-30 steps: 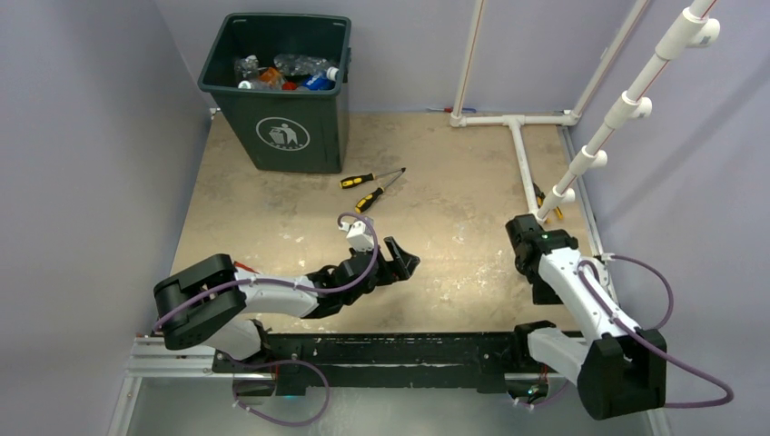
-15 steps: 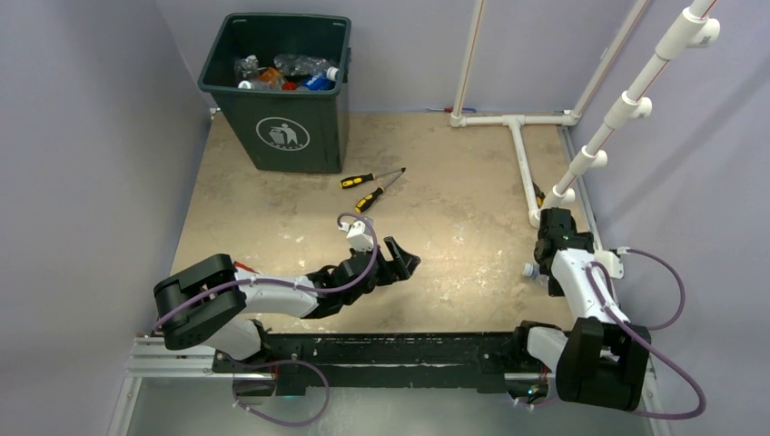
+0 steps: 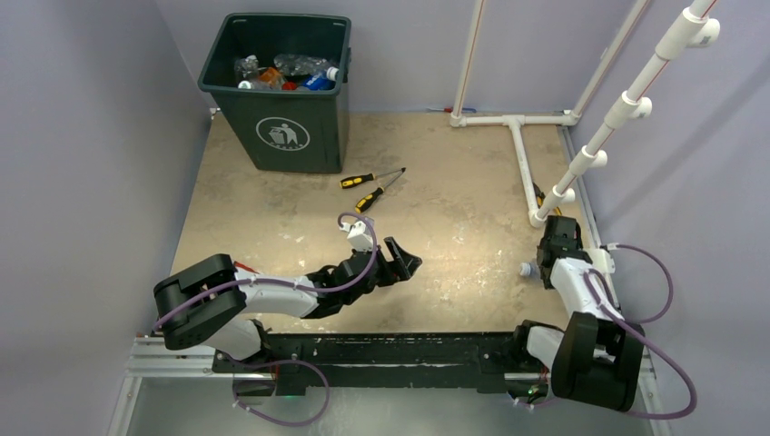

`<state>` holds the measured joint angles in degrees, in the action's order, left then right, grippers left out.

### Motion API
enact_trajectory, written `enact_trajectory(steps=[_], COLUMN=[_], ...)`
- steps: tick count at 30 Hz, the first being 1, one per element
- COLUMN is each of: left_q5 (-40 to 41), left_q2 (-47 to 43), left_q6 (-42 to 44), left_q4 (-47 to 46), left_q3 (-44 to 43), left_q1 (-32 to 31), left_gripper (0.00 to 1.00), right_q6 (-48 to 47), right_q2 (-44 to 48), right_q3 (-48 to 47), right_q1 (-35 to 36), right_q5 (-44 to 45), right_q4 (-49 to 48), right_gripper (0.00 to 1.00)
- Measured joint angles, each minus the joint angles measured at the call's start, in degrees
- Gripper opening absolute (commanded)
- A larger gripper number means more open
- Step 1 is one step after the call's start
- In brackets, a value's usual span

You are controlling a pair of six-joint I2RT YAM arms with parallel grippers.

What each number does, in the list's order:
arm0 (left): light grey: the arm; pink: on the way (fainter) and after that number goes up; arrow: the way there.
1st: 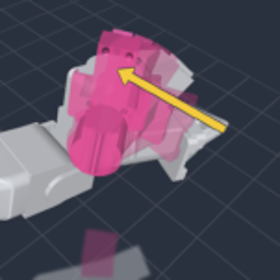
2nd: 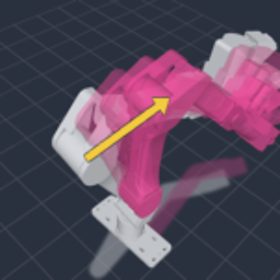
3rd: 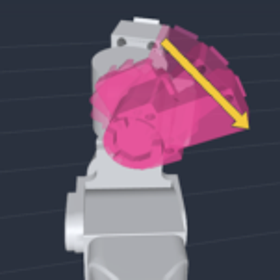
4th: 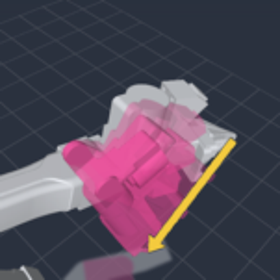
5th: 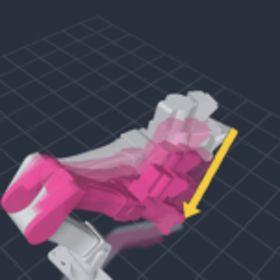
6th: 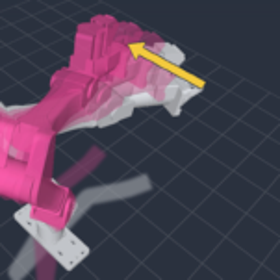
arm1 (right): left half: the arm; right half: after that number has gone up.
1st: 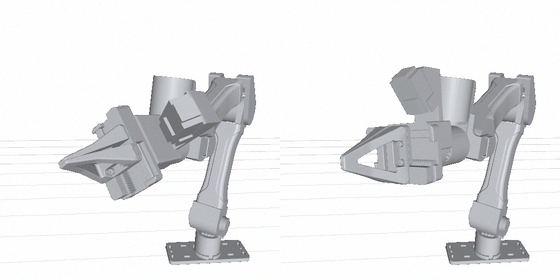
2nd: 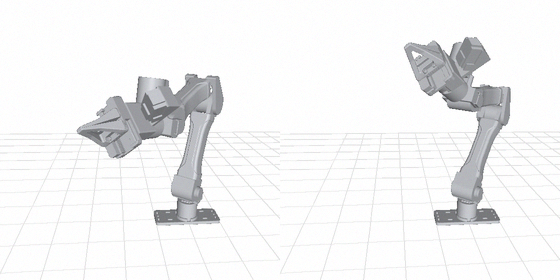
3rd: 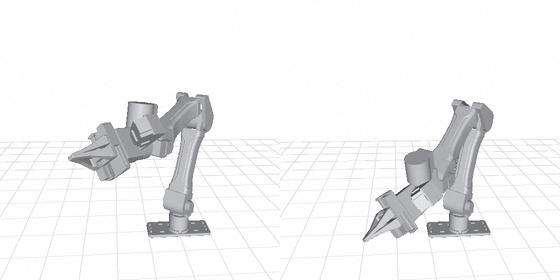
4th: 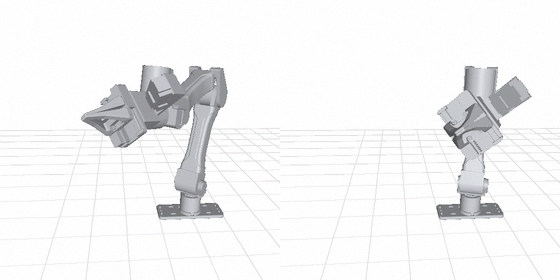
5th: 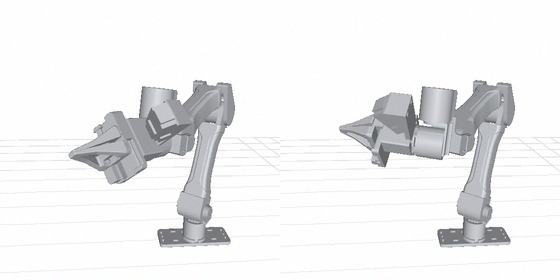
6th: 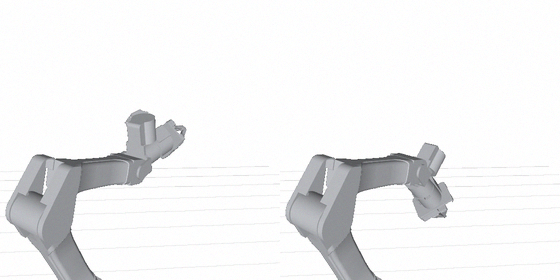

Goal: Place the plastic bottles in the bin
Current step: Pick up the plastic bottle at the center of the board.

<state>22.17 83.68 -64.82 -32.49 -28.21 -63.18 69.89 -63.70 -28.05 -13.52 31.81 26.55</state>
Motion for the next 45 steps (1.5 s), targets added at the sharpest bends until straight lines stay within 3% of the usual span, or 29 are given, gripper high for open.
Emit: enact_trajectory(steps=[8,13,20,26,32,38,45], left_q5=[-0.4,0.5,5.0,10.8,12.9,12.4,9.7], left_q2=[-1.8,-9.8,-22.8,-32.7,-36.9,-36.3,-36.3], left_q6=[-0.6,-0.6,1.2,7.0,14.3,22.0,29.0], left_q4=[0.9,3.6,12.5,20.7,24.9,28.9,29.4], left_q3=[0.2,0.9,0.0,-5.1,-9.5,-12.3,-13.8], left_q1=[0.0,0.0,0.0,0.0,0.0,0.0,0.0], left_gripper=[0.77,0.77,0.78,0.77,0.78,0.79,0.79], right_q6=[-5.3,-7.7,-10.9,-18.1,-23.2,-29.8,-37.5], right_q2=[8.7,15.2,23.9,30.3,38.4,35.4,28.7], right_q3=[1.4,1.4,1.4,1.4,4.7,1.7,-10.4], right_q1=[0.0,1.6,9.1,12.4,16.9,22.1,31.3], right_q5=[-6.0,-12.8,-22.9,-35.8,-50.7,-58.5,-59.9], right_q4=[-1.1,0.4,5.2,6.3,-0.6,-7.5,-14.7], right_gripper=[0.38,0.33,0.29,0.21,0.19,0.18,0.15])
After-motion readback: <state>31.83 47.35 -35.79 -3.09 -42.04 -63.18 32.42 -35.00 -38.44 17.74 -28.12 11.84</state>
